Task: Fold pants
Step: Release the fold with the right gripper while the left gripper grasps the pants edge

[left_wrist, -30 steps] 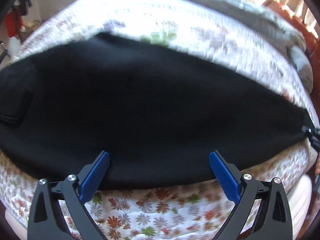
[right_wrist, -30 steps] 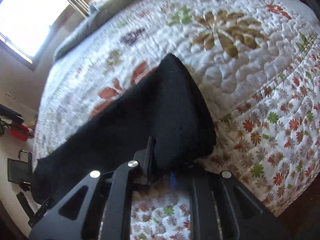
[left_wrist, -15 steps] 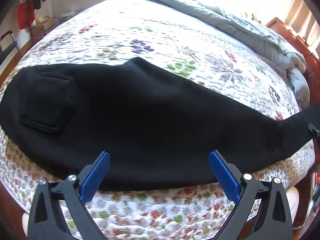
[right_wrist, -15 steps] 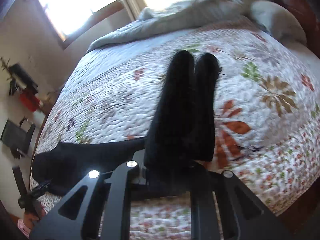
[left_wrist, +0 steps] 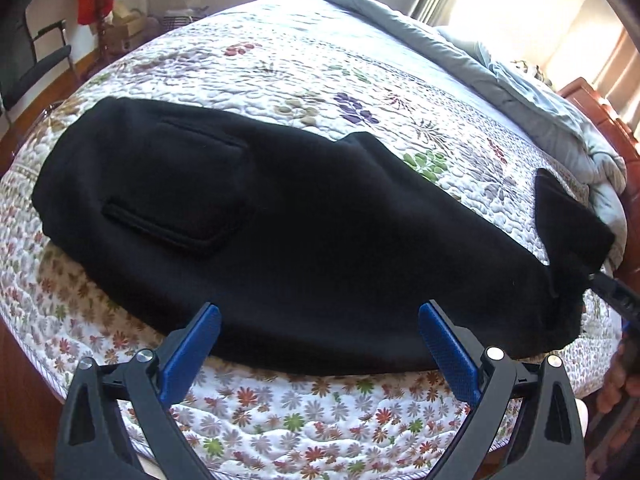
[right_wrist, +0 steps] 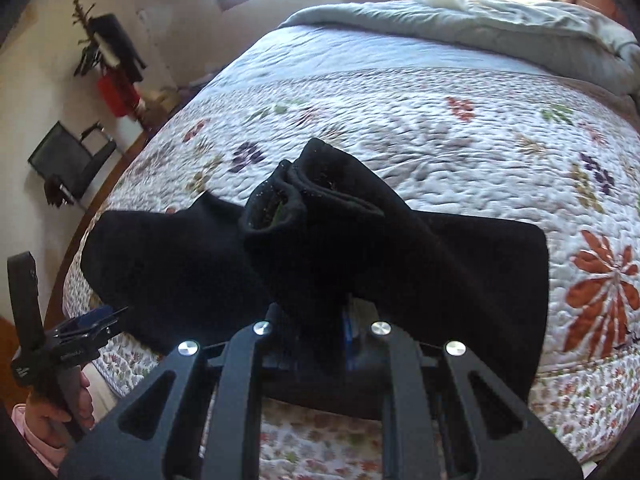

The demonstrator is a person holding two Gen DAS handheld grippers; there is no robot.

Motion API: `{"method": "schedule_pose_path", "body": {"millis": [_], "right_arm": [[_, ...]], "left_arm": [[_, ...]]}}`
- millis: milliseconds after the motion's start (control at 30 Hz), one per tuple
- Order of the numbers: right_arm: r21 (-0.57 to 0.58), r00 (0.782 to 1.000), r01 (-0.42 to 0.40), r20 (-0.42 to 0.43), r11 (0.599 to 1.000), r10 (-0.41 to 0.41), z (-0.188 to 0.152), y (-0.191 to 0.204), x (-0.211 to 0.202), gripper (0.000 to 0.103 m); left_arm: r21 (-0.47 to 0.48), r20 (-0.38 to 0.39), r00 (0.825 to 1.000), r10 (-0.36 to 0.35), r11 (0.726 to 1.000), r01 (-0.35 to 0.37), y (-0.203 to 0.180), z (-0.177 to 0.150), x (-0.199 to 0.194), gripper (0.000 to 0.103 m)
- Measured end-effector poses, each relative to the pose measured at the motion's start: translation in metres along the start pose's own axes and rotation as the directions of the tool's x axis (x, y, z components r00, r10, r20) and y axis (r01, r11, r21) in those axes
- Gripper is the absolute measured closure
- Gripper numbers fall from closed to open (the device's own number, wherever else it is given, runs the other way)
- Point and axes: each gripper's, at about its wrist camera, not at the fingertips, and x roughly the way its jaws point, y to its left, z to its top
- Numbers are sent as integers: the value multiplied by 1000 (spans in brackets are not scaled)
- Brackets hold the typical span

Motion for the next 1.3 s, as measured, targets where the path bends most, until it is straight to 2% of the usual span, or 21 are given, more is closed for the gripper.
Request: {"method": "schedule_pose_path", "body": {"millis": [200,433,500,533,567,600,700,767,867,1000,1100,1200,1233,1267,1300], "right_arm": [[-67,998,-33,-47,997,30,-2,45,31,89],[-151,992,-41,-127,988,22,-15,85,71,87],[-177,986,-52,-163,983,22,-23,90,82,77],[-184,983,-67,-179,981,34,-26,92,86,63],[-173,976,-114,-206,978,78,-31,92,90,50],[-150,965,-165,-227,975,129,-34,91,91,47],[-107,935,-289,-247,951,256,-41,83,79,47],[-67,921,-340,-228,938,317,-44,69,60,48],[-1,937,-318,-152,948,314,-44,35,30,48],[88,969,-234,-63,968,240,-46,-15,-2,47],[142,980,-190,-31,971,196,-52,-47,-16,46],[180,985,-168,-19,969,174,-59,-69,-21,46],[187,986,-162,-19,969,168,-61,-73,-21,46],[189,987,-151,-20,970,158,-64,-77,-21,46],[189,989,-142,-21,972,148,-66,-80,-20,46]], "left_arm": [[-13,0,1000,-20,1000,20,8,-1,-1,4],[-23,-12,1000,-26,999,25,12,-4,-1,4],[-30,-19,999,-28,999,27,14,-5,1,4],[-34,-23,999,-31,999,30,14,-5,3,4],[-40,-29,999,-39,998,38,14,-5,4,4],[-45,-33,998,-46,998,45,14,-5,4,4],[-65,-55,996,-74,995,70,13,-5,9,4],[-74,-74,993,-96,993,91,7,-5,13,4],[-63,-96,988,-122,991,116,-9,-7,20,4],[-26,-166,979,-116,993,114,-39,-7,43,4],[-36,-202,971,-130,992,125,-55,-6,60,4],[-48,-203,969,-142,990,135,-65,-4,70,4],[-58,-198,968,-156,987,147,-68,-4,72,6],[-66,-196,966,-167,985,157,-68,-3,73,21],[-74,-197,967,-160,986,148,-70,-3,74,29]]}}
